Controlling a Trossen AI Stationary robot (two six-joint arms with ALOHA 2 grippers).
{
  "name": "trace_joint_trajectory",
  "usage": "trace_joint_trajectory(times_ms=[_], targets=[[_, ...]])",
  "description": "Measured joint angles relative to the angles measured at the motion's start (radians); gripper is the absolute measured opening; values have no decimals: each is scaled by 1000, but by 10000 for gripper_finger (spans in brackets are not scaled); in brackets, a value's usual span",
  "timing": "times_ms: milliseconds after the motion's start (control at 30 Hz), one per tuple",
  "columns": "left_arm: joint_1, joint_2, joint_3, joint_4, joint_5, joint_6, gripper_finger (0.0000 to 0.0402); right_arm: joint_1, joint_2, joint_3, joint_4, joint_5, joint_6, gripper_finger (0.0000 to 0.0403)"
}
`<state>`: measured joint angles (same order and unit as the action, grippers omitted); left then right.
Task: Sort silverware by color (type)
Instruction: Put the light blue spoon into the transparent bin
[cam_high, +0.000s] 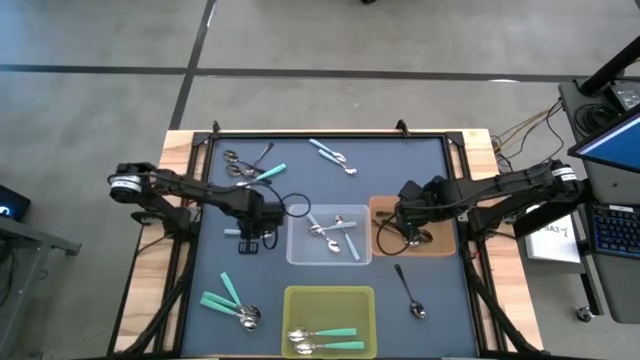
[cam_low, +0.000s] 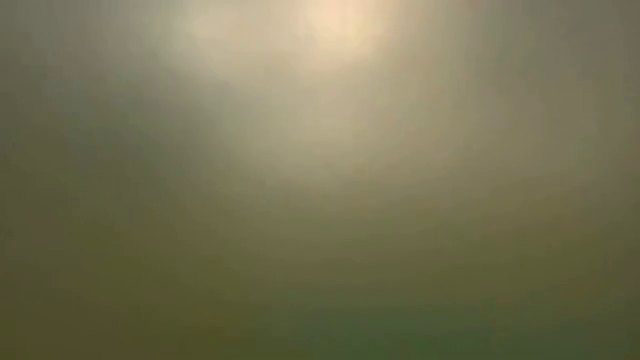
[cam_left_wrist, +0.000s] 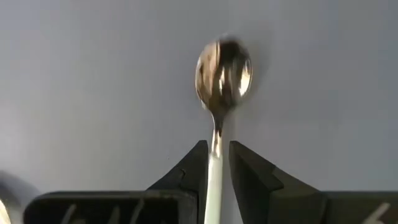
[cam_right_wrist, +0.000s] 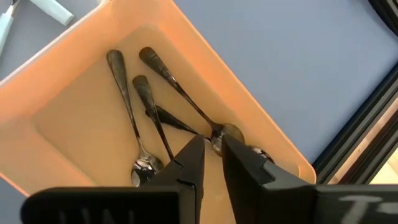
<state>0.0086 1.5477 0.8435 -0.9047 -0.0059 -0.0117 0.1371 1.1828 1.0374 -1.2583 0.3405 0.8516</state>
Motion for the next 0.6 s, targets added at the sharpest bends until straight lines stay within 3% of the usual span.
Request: trace_joint_trajectory(times_ms=[267, 600], targets=[[1, -16, -59, 24, -1, -31, 48, 0, 0, 0, 4, 0, 1, 80], [3, 74, -54, 24, -29, -49, 48, 0, 0, 0, 13, 0, 2, 117]])
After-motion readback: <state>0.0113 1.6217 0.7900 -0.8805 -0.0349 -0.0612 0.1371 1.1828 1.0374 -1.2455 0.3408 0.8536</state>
